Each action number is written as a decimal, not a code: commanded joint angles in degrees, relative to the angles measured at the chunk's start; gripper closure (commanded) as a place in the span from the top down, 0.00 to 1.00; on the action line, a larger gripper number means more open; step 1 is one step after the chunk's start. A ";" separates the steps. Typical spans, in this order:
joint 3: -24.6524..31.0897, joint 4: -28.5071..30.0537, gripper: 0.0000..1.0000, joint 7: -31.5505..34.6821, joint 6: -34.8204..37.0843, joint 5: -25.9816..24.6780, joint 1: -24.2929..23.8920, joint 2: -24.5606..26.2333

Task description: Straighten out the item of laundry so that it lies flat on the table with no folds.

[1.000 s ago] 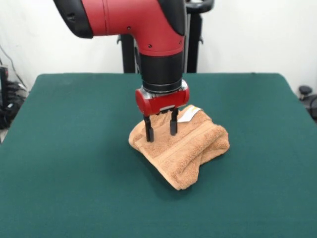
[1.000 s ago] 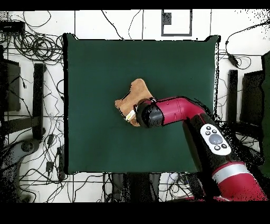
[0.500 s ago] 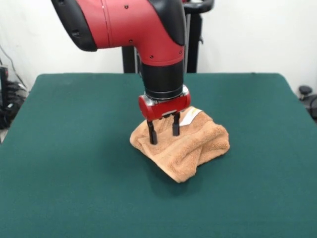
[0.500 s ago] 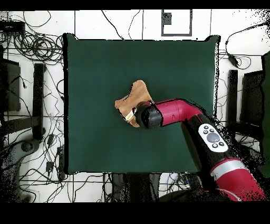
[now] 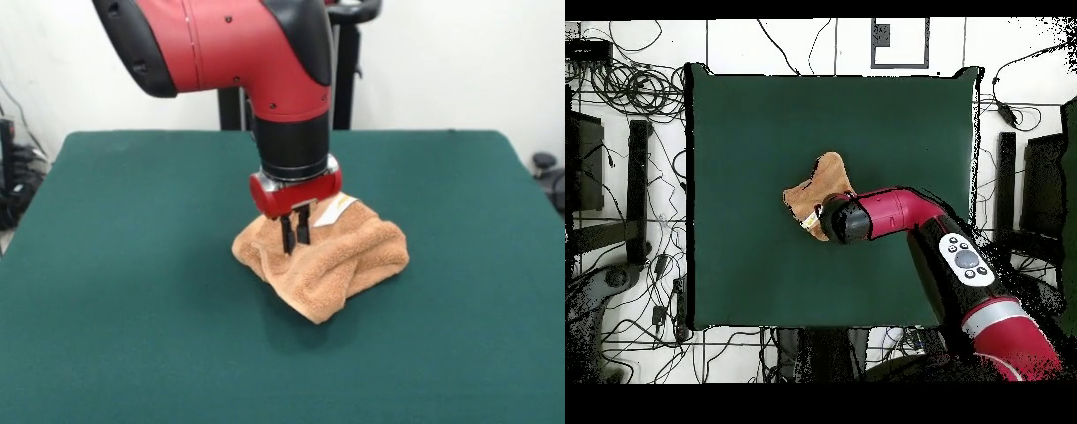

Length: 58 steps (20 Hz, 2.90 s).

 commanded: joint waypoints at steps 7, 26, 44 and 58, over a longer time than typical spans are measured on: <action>3.38 1.74 0.00 -6.92 3.79 -2.23 1.86 0.48; 4.69 8.01 0.00 6.58 2.65 12.34 9.38 -13.84; -9.59 2.14 0.00 15.32 -1.81 10.69 23.69 -13.37; -16.57 1.83 0.00 13.53 -8.42 11.09 29.78 -12.21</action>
